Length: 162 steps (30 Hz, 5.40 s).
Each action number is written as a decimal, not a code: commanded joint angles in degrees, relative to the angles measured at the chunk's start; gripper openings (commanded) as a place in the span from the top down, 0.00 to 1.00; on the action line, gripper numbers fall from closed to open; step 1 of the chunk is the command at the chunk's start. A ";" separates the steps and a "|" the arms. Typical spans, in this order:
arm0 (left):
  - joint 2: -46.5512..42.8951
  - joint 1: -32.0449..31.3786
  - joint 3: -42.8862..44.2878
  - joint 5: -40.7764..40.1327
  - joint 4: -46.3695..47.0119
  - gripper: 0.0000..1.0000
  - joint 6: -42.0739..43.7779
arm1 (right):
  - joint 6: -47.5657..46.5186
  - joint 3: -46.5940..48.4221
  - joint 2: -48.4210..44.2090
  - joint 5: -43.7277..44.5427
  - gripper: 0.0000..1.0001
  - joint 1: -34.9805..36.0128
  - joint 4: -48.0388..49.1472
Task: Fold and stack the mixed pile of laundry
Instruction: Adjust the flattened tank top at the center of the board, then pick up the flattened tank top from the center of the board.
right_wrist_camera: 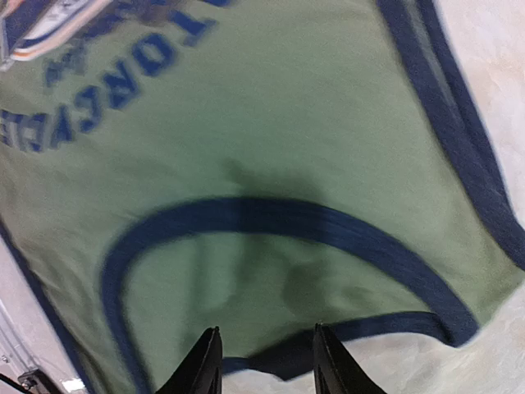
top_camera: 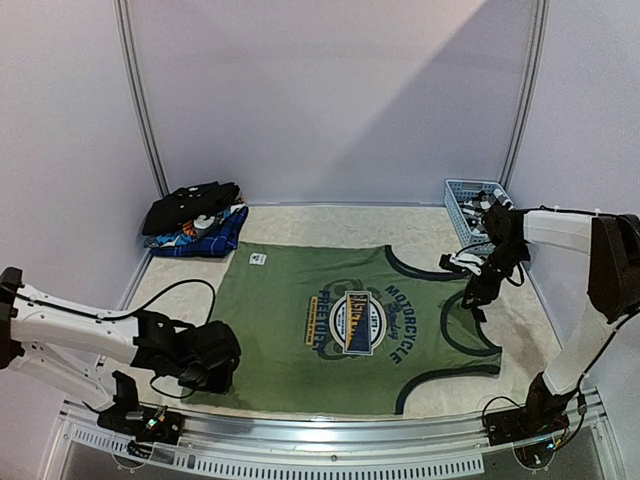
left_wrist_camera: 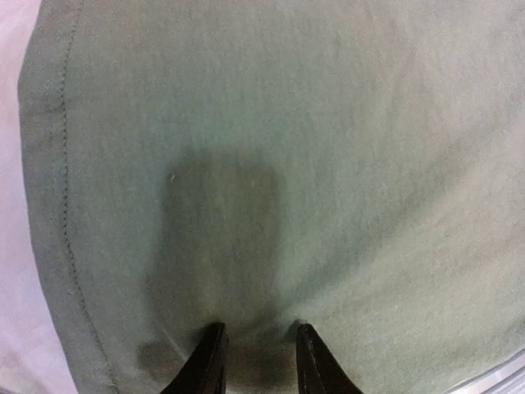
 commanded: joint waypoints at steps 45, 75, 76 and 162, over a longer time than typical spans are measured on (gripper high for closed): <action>35.69 39.18 56.13 1.23 -3.78 0.54 50.75 | 10.49 24.00 28.53 17.16 0.75 -11.26 3.99; 62.64 52.89 83.82 22.49 -12.93 0.53 61.63 | 23.65 71.72 48.22 -14.38 0.25 4.62 -6.84; 62.37 52.86 83.39 22.48 -12.71 0.53 61.69 | 24.40 72.11 49.17 -14.49 0.25 4.74 -6.70; 62.80 52.94 88.62 22.86 -14.73 0.49 63.23 | 19.47 80.06 58.02 0.41 1.00 10.88 -9.09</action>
